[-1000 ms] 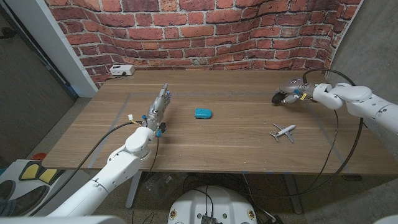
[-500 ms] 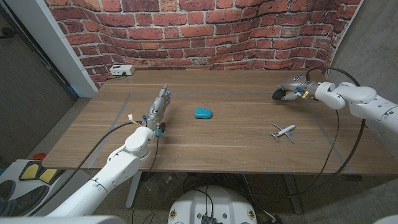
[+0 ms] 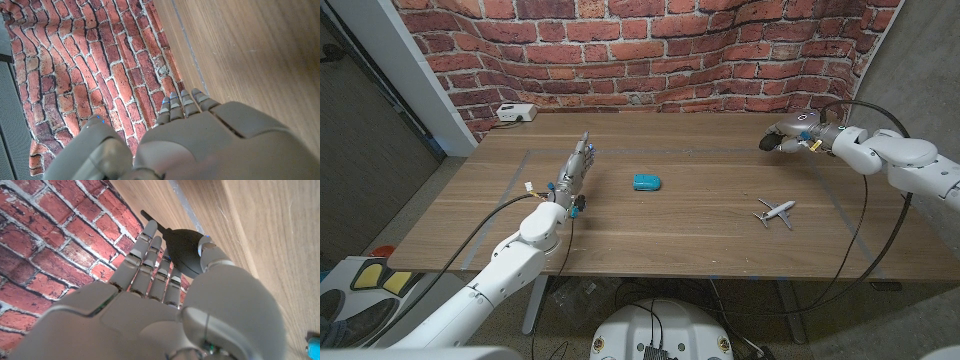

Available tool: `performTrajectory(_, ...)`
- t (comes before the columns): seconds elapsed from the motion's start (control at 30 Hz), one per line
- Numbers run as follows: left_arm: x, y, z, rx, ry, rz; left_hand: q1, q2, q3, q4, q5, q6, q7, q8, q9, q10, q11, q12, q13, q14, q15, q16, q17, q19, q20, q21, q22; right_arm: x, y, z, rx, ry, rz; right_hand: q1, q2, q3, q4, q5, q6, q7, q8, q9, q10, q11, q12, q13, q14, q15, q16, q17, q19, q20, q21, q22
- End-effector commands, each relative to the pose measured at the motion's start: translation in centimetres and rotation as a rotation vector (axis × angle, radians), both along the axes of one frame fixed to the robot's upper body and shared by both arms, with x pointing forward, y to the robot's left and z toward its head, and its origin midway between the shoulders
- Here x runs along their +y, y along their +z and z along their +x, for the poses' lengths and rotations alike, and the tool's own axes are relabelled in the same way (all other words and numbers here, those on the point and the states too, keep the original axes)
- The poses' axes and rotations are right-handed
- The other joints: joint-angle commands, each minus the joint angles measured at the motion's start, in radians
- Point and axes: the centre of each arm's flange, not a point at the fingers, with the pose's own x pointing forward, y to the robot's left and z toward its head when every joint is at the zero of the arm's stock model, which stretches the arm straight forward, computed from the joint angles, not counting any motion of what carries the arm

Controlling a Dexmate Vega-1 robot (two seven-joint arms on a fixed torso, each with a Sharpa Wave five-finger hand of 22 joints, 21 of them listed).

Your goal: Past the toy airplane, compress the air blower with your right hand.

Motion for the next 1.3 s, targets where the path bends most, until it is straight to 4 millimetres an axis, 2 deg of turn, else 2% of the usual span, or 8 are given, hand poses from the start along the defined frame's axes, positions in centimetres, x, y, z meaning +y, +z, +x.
performTrajectory(0.03, 0.3, 0.7, 0.2, -0.015, -0.005, 0.009, 0.002, 0.009, -0.002, 0.001, -0.001, 0.002, -0.004, 0.000, 0.003, 0.008, 0.002, -0.002, 0.004, 0.007, 0.004, -0.002, 0.006, 0.001, 0.010, 0.000, 0.002, 0.1, 1.5, -2.0, -0.080, 0.008, 0.050, 0.005, 0.006, 0.000, 0.005, -0.006, 0.008, -0.003, 0.002, 0.005, 0.008, -0.002, 0.000, 0.002, 0.012, -0.103, -0.005, 0.002, 0.009, -0.122, 0.008, 0.003)
performTrajectory(0.6, 0.7, 1.2, 0.3, -0.024, -0.018, 0.016, 0.003, 0.011, -0.005, 0.001, -0.001, 0.003, -0.006, 0.000, 0.003, 0.009, 0.001, -0.002, 0.005, 0.009, 0.003, -0.002, 0.006, 0.002, 0.008, 0.000, 0.002, 0.8, 2.2, -3.7, -0.213, 0.039, 0.121, 0.002, 0.005, -0.002, 0.006, -0.006, 0.018, -0.006, 0.001, 0.005, 0.020, -0.006, -0.001, 0.003, 0.019, -0.103, -0.009, 0.002, 0.013, -0.119, 0.009, 0.003)
performTrajectory(0.9, 0.7, 1.6, 0.7, -0.029, -0.029, 0.019, 0.004, 0.012, -0.006, 0.001, -0.002, 0.003, -0.005, 0.000, 0.003, 0.010, 0.003, -0.002, 0.005, 0.009, 0.002, -0.002, 0.006, 0.002, 0.009, 0.001, 0.002, 0.7, 2.3, -4.4, -0.275, 0.052, 0.178, -0.001, 0.006, -0.003, 0.008, -0.006, 0.025, -0.008, -0.001, 0.005, 0.028, -0.007, -0.002, 0.003, 0.028, -0.105, -0.009, 0.003, 0.016, -0.118, 0.010, 0.003)
performTrajectory(1.3, 0.8, 2.5, 0.1, -0.050, -0.020, 0.040, 0.005, 0.013, -0.008, 0.001, -0.002, 0.003, -0.004, 0.000, 0.003, 0.010, 0.002, -0.002, 0.005, 0.009, 0.003, -0.002, 0.006, 0.002, 0.007, 0.001, 0.002, 0.3, 2.0, -4.7, -0.300, 0.051, 0.203, -0.004, 0.009, -0.004, 0.010, -0.006, 0.033, -0.010, -0.002, 0.005, 0.036, -0.004, -0.003, 0.003, 0.035, -0.109, -0.011, 0.004, 0.019, -0.118, 0.011, 0.004)
